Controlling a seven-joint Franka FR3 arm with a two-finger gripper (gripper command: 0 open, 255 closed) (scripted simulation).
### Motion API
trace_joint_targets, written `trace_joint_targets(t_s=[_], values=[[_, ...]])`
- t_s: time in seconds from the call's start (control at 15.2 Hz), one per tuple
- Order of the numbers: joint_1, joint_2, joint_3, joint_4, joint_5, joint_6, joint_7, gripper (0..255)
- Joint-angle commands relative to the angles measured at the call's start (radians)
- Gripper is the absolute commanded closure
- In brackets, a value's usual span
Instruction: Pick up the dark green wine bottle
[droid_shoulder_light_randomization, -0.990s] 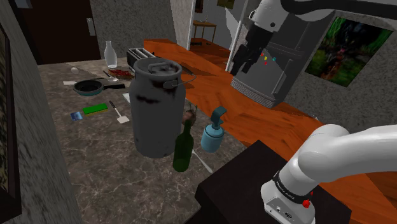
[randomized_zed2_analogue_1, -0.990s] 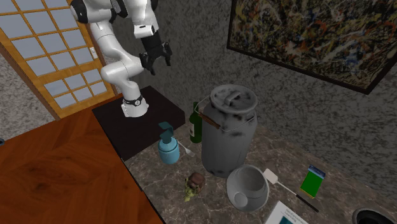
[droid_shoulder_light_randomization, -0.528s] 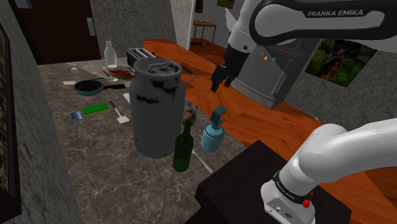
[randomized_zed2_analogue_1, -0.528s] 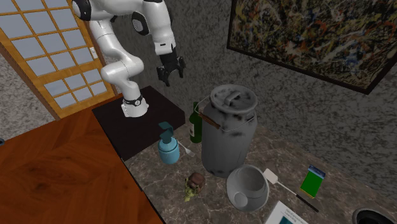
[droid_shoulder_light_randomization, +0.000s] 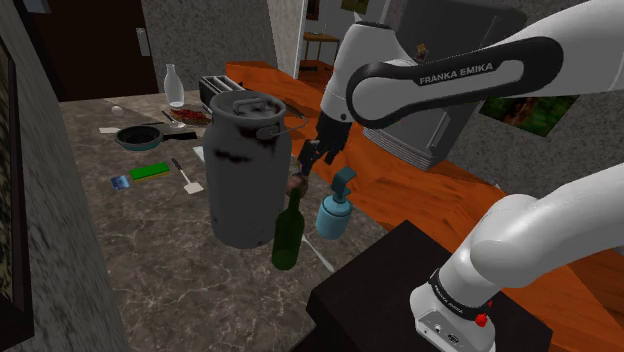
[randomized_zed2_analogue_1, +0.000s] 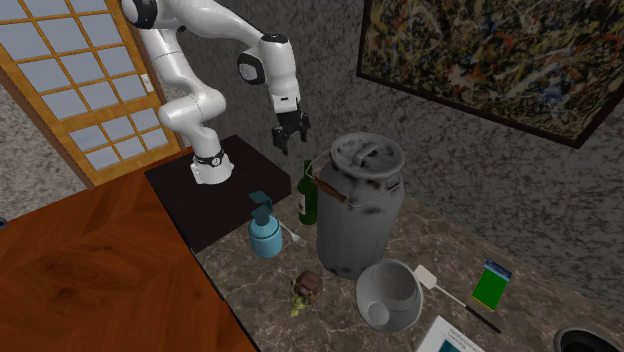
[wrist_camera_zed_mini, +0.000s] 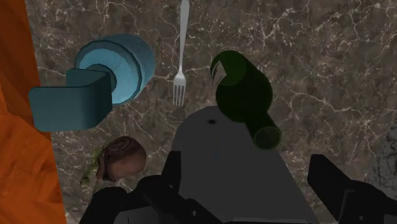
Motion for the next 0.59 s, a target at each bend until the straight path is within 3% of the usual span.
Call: trace_joint_targets(t_s=[0.0, 0.26, 0.53], values=[[-0.002, 0.067, 0.037, 0.001, -0.014, 0.067, 0.040, 0], [-0.017, 0.211, 0.108, 0.018, -0.075, 0.189, 0.134, 0], [-0.022, 0.253, 0.119, 0.002, -0.095, 0.244, 0.154, 0]])
